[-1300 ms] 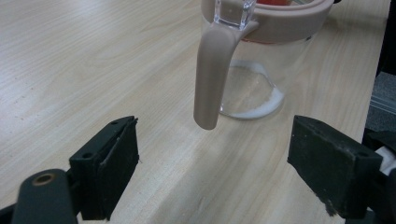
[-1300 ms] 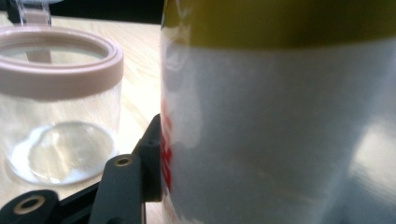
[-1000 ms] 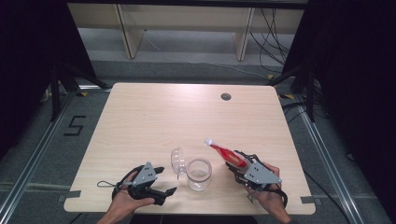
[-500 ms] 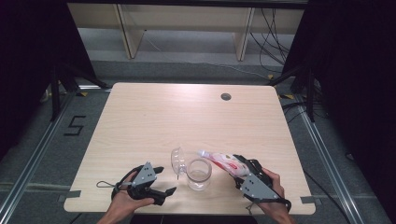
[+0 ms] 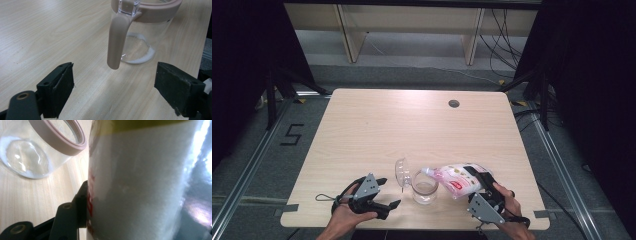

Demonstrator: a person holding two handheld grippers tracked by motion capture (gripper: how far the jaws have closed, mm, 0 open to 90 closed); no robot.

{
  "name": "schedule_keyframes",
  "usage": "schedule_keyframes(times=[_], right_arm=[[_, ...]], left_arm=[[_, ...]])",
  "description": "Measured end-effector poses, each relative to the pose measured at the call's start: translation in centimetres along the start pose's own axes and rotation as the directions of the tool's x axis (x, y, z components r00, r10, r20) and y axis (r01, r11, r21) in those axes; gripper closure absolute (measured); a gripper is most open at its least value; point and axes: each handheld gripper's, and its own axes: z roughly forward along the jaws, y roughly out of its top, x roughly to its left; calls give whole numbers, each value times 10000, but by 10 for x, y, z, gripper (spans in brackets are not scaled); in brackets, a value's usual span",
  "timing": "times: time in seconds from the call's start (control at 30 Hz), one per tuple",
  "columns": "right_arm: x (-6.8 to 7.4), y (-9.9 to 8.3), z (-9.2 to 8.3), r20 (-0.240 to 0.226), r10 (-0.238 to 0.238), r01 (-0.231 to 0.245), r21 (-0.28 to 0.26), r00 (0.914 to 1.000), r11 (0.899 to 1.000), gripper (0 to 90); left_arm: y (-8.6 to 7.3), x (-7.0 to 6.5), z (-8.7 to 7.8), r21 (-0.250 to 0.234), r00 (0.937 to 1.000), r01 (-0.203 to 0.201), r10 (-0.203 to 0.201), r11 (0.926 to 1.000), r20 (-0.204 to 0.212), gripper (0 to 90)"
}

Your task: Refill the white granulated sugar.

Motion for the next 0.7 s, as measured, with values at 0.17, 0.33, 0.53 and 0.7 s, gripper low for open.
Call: schedule_keyframes(times=[0.17, 0.33, 0.53, 0.7], right_arm=[[-1, 1, 1, 114, -568, 569, -68, 9983, 9984, 504], [-2, 2, 1, 140, -1323, 1323, -56, 9911, 9912, 504], [-1, 6, 0, 283, -2254, 2247, 255, 9739, 9741, 505], [-3, 8, 0, 413, -3202, 3188, 374, 9464, 9471, 506]], left_arm=[[-1, -1, 0, -93, 9996, 271, -272, 9996, -111, 153], [-1, -1, 1, 4, 9998, 181, -181, 9998, -95, 154], [-2, 0, 1, 43, 9999, 100, -100, 9999, -43, 154], [-2, 0, 2, 26, 9997, 247, -247, 9997, -28, 154]])
